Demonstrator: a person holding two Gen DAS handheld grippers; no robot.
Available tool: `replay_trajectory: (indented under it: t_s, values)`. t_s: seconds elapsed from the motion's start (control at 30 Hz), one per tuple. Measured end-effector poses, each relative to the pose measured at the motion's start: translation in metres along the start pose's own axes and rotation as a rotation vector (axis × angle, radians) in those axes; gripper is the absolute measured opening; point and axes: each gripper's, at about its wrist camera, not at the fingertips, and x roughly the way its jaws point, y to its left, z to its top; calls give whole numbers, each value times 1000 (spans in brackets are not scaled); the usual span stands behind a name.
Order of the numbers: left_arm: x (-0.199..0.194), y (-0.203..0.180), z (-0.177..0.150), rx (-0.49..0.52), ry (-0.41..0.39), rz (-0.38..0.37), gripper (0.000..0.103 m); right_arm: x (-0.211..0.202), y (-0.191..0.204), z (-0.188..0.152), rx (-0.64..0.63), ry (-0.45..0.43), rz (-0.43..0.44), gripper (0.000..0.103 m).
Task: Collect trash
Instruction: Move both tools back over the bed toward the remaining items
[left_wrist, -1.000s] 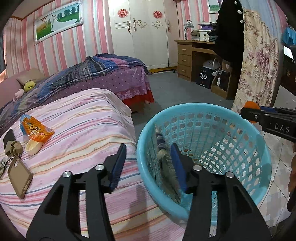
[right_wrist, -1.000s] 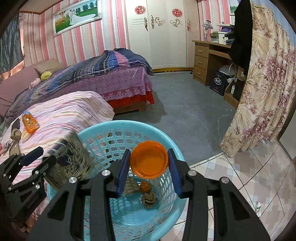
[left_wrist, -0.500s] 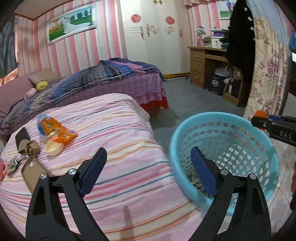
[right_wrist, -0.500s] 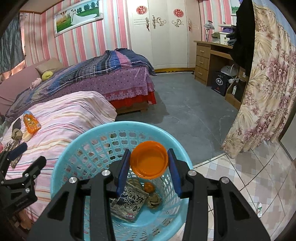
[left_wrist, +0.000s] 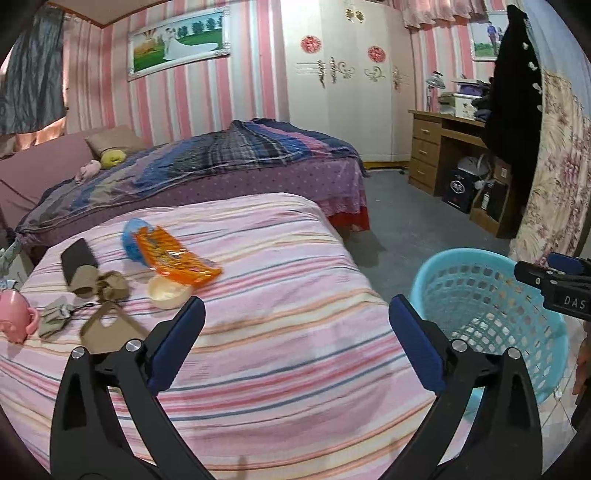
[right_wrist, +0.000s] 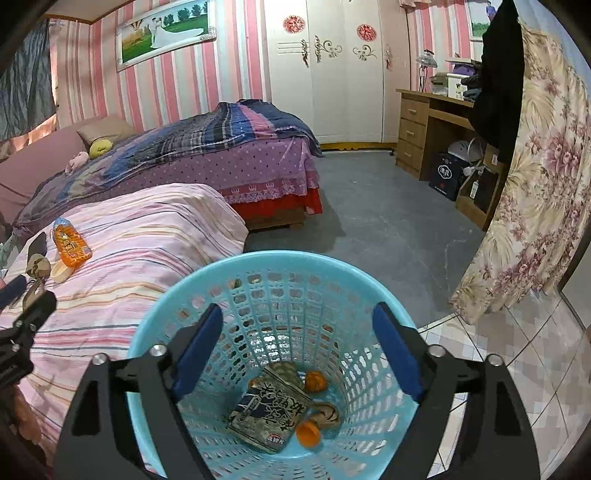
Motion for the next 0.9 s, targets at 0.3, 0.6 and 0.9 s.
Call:
replay_trajectory:
  t_s: [0.3,0.6,0.9]
  values:
    - [-6,69,0,-54,3,79,97,4,36,7,-30,-4,23,90]
    - [-2,144,-5,-102,14,169,97,9,83,11,-71,-14,76,90]
    - [7,201,-19,-175,42,203,97,12,144,10,-143,-26,136,90]
